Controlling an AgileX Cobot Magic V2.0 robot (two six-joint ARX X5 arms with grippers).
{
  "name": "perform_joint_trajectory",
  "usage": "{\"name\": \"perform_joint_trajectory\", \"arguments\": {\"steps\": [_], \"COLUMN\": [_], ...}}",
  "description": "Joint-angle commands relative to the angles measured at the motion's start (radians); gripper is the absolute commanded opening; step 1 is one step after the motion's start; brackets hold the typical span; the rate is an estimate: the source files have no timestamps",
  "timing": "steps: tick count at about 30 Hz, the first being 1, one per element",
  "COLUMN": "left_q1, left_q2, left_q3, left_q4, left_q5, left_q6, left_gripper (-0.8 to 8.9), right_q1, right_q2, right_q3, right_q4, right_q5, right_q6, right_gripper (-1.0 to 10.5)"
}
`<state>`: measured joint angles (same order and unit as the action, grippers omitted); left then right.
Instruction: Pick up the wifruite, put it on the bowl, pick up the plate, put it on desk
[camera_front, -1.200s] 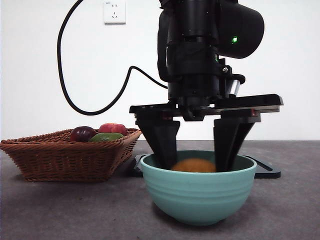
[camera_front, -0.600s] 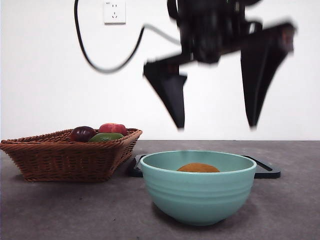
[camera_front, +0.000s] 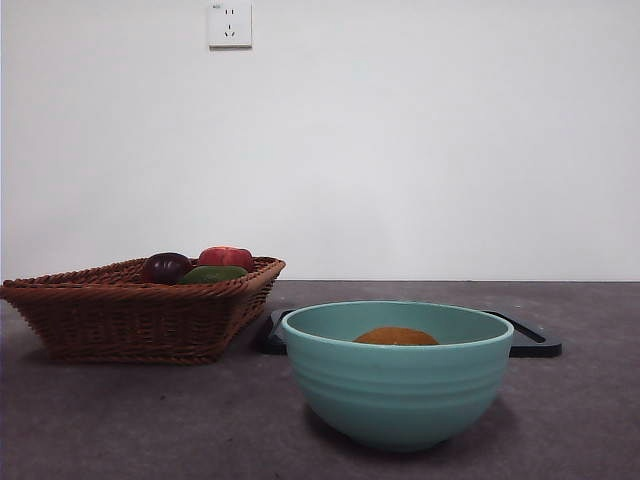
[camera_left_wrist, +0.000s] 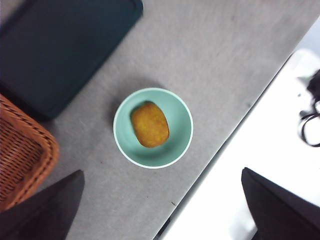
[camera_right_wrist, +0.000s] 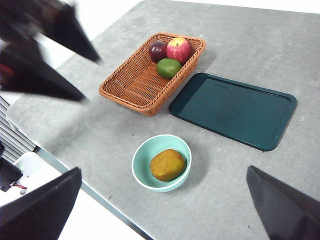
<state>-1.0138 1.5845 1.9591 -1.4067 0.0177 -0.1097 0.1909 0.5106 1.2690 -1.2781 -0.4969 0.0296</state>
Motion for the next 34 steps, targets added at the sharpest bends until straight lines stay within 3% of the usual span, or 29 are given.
{"name": "perform_joint_trajectory", "arguments": {"steps": [1, 5, 8, 21, 27, 34], "left_q1": [-0.007, -0.001, 0.002, 0.003, 0.003, 0.003], "left_q2": [-0.072, -0.275, -0.45, -0.936, -1.121, -1.214], "left_q3": [0.024, -0.09, -0.252, -0.594, -0.696, -0.782], "left_q4": [-0.013, 0.031, 0.095, 0.114, 0.159, 0.173], "left_q5": [-0.039, -0.12, -0.122, -0.122, -0.121, -0.12], "left_q6": [0.016, -0.016, -0.041, -0.041, -0.051, -0.072], "left_gripper": [5.05, 5.15, 6.02, 6.02, 5.99, 5.98], "right_q1": [0.004, 0.003, 0.003, 0.002, 0.003, 0.027], "right_q2": [0.002, 0.003, 0.005, 0.086, 0.189, 0.34], "right_q3": [0.018, 0.018, 0.018, 0.013, 0.013, 0.013], "right_q4": [0.005, 0.006, 0.006, -0.002, -0.002, -0.003], "right_q5": [0.0, 0.0, 0.001, -0.031, -0.027, -0.002], "right_q6": [-0.011, 0.01, 0.053, 0.207, 0.214, 0.179], "right_gripper": [5.5, 5.5, 5.5, 5.5, 5.5, 5.5]}}
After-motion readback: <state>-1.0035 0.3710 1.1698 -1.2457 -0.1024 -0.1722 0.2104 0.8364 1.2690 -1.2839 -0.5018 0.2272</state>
